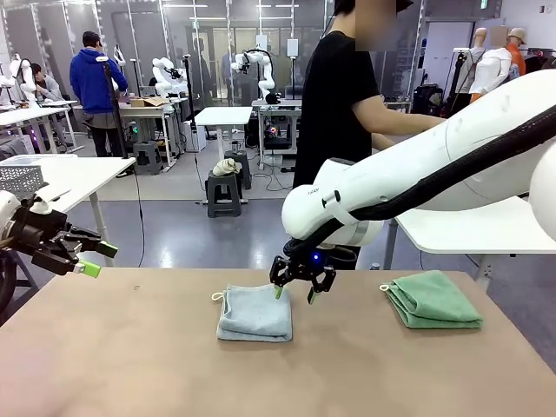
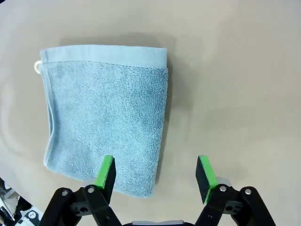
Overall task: Fold the towels and place them in the basket.
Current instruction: When a person lays out a Towel with hook on the table, fold it in half twice, then stack the folded Towel with hook on the right side of the table.
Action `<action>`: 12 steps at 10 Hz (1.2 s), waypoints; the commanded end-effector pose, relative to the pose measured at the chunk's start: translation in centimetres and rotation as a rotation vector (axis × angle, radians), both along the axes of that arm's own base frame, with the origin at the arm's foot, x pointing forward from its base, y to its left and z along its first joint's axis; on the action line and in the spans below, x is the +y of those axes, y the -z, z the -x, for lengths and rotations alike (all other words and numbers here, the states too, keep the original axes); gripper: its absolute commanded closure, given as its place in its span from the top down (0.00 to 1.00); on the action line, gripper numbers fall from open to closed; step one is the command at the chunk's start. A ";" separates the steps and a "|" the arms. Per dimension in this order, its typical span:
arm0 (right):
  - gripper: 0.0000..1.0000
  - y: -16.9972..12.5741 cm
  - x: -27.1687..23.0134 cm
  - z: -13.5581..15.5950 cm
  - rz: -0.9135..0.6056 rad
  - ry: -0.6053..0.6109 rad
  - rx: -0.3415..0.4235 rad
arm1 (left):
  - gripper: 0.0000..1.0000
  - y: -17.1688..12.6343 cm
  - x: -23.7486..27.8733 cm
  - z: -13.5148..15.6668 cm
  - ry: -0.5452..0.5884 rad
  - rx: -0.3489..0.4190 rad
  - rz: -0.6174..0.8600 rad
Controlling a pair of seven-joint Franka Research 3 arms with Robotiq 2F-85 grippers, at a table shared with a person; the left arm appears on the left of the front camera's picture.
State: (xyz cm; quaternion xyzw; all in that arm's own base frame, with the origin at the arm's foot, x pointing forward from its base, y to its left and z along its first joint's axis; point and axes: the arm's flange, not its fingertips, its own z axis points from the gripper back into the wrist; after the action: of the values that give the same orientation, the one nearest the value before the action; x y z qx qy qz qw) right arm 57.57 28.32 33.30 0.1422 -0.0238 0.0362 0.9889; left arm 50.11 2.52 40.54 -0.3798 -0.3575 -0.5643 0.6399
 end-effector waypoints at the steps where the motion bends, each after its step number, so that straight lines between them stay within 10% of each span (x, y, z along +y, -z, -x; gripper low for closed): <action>1: 0.86 0.1 -0.6 0.0 0.005 -0.006 0.014 | 1.00 -0.2 0.0 0.3 -0.002 -0.005 -0.004; 12: 0.86 0.0 0.0 0.0 0.000 0.000 0.000 | 1.00 -0.2 0.0 0.3 -0.002 -0.005 -0.004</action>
State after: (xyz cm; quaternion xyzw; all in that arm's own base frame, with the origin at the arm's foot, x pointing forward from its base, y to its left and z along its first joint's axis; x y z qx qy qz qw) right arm 57.61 28.35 33.36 0.1419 -0.0223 0.0366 0.9889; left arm 50.11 2.52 40.54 -0.3798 -0.3575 -0.5643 0.6399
